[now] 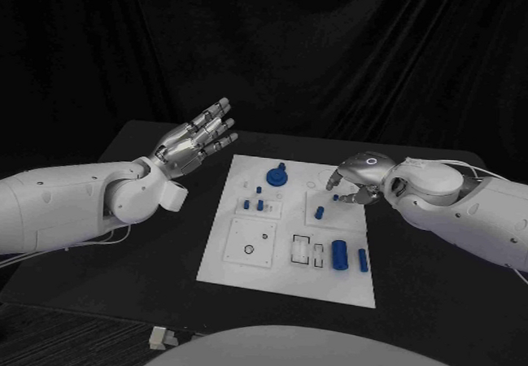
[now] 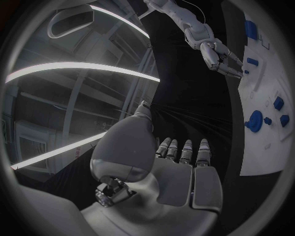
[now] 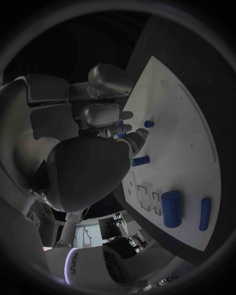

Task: Assemble the parts on the task board

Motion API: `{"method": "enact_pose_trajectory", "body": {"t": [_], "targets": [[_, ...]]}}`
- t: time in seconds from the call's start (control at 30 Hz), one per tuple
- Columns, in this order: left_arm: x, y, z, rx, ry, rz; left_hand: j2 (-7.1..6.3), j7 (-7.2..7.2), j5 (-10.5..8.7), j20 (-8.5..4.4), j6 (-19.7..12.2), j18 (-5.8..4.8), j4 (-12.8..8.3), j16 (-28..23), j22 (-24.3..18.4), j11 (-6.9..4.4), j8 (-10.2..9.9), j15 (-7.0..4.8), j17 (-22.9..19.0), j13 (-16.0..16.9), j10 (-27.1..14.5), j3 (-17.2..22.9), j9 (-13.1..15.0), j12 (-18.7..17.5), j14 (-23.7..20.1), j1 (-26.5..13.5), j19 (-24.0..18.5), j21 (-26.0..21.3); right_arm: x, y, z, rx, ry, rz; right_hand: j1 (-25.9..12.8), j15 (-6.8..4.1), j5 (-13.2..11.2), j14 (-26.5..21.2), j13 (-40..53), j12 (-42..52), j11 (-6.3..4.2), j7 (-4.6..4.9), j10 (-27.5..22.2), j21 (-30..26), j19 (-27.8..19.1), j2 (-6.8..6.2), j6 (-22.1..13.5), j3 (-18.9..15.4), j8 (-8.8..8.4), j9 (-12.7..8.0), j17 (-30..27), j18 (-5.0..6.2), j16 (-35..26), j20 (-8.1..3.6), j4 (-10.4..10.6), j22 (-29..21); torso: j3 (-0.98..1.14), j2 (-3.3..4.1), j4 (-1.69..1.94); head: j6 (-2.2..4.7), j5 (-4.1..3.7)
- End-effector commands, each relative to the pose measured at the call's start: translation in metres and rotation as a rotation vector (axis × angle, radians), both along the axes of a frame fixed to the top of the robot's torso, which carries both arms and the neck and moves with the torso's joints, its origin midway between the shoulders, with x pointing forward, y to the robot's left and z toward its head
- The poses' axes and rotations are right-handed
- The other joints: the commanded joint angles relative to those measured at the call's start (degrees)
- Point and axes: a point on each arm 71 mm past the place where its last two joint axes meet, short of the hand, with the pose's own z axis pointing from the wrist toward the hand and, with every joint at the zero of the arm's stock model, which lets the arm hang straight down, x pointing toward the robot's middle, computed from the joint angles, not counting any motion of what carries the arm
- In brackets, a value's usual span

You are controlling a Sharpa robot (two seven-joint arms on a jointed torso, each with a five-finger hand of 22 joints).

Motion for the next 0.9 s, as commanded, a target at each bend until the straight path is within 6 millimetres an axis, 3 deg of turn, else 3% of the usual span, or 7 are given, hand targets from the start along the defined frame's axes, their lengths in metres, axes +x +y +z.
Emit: {"method": "enact_pose_trajectory", "body": {"t": [0.03, 0.13, 0.17, 0.4, 0.47, 0.6, 0.9], "targets": [[0.0, 0.0, 0.003, -0.049, -0.022, -0.007, 0.13, 0.29, 0.29, 0.63, 0.04, 0.6, 0.11, -0.38, -0.06, 0.62, 0.09, 0.61, -0.09, -0.09, 0.0, -0.42, 0.06, -0.19, 0.08, 0.62, -0.06, -0.19, 0.001, -0.001, -0.003, -0.001, -0.012, 0.006, 0.01, 0.18, 0.55, 0.28, -0.05, -0.26, -0.22, -0.26, 0.2, -0.18, -0.15, 0.26, 0.5, 0.5, 0.14, 0.17, 0.04, 0.07, -0.18, 0.16, -0.37, 7.81, 0.08, -0.24, -0.14, -0.01, 0.15], [0.0, 0.001, 0.002, -0.048, -0.021, -0.007, 0.26, 0.11, 0.45, 0.94, 0.0, 0.67, 0.01, -0.38, -0.06, 0.96, 0.08, 0.82, -0.09, -0.09, 0.0, -0.69, 0.05, -0.19, 0.08, 1.07, -0.06, -0.19, 0.003, -0.002, -0.006, -0.003, -0.008, 0.002, -0.52, 0.2, 1.02, 0.27, 0.0, -0.25, -0.15, 0.24, 1.11, -0.03, -0.14, 0.03, 1.06, 1.15, 0.2, 0.22, 0.11, 0.04, -0.12, 0.16, -0.7, 7.85, 0.11, -0.31, -0.19, -0.01, 0.29], [0.001, 0.002, 0.002, -0.047, -0.02, -0.006, 0.33, -0.32, 0.57, 1.14, 0.0, 0.73, -0.24, -0.38, -0.06, 1.23, 0.08, 0.97, -0.09, -0.09, 0.0, -0.91, 0.05, -0.19, 0.08, 1.6, -0.06, -0.19, 0.004, -0.003, -0.007, 0.0, -0.006, 0.001, -1.1, 0.22, 0.39, 0.31, 0.01, -0.25, -0.11, 0.73, 1.86, 0.16, -0.09, -0.1, 1.59, 1.49, 0.31, 0.29, 0.21, 0.0, -0.05, 0.19, -0.75, 7.9, 0.1, -0.36, -0.17, -0.01, 0.34], [0.002, 0.003, 0.002, -0.044, -0.016, -0.008, 0.47, -0.4, 0.8, 1.44, 0.23, 0.79, -0.77, -0.38, -0.06, 1.63, 0.13, 1.42, -0.09, -0.09, 0.0, -1.27, 0.1, -0.19, 0.08, 2.49, -0.06, -0.19, 0.006, -0.004, -0.011, 0.013, -0.002, 0.007, -3.04, 0.28, -2.82, 0.58, 0.1, -0.15, -0.15, 1.48, 5.15, 0.97, 0.16, -0.75, 2.23, 2.21, 0.12, 0.32, 0.84, -0.12, 0.39, 0.24, -0.63, 8.08, 0.01, -0.32, -0.12, -0.01, 0.54], [0.002, 0.003, 0.001, -0.043, -0.014, -0.009, 0.59, -0.5, 0.92, 1.63, 0.22, 0.79, -0.94, -0.38, -0.06, 1.75, 0.13, 1.59, -0.09, -0.09, 0.0, -1.36, 0.09, -0.19, 0.08, 2.75, -0.06, -0.19, 0.006, -0.004, -0.011, 0.015, -0.002, 0.01, -3.86, 0.25, -4.87, 0.68, 0.11, -0.3, -0.22, 1.42, 6.07, 1.32, 0.26, -0.98, 2.29, 2.1, -0.01, 0.32, 1.09, -0.17, 0.54, 0.23, -0.37, 8.15, 0.03, -0.29, -0.11, -0.01, 0.52], [0.002, 0.003, 0.001, -0.043, -0.012, -0.012, 0.7, -0.6, 1.0, 1.76, 0.22, 0.8, -1.08, -0.38, -0.06, 1.87, 0.13, 1.69, -0.09, -0.09, 0.0, -1.43, 0.09, -0.19, 0.08, 2.94, -0.06, -0.19, 0.006, -0.004, -0.013, 0.018, -0.003, 0.013, -4.31, 0.21, -5.91, 0.71, 0.11, -0.54, -0.29, 1.53, 6.6, 1.62, 0.32, -0.98, 2.55, 2.06, 0.01, 0.37, 1.18, -0.23, 0.6, 0.22, -0.21, 8.22, 0.01, -0.33, -0.09, -0.01, 0.32], [0.002, 0.001, 0.0, -0.043, -0.004, -0.021, 1.3, -1.04, 1.55, 2.58, 0.17, 0.84, -2.0, -0.38, 0.29, 2.7, 0.12, 2.43, -0.09, -0.09, 0.0, -1.8, 0.08, -0.19, 0.08, 3.86, -0.02, -0.12, 0.007, -0.004, -0.021, 0.024, -0.004, 0.012, -3.82, 0.03, -6.05, 0.75, 0.09, -1.21, -0.57, 2.16, 7.36, 1.68, 0.33, -0.36, 5.02, 2.83, 1.06, 1.05, 1.31, -0.22, 0.67, 0.08, -0.61, 8.23, -0.03, -0.35, -0.16, -0.01, 0.56]]}}
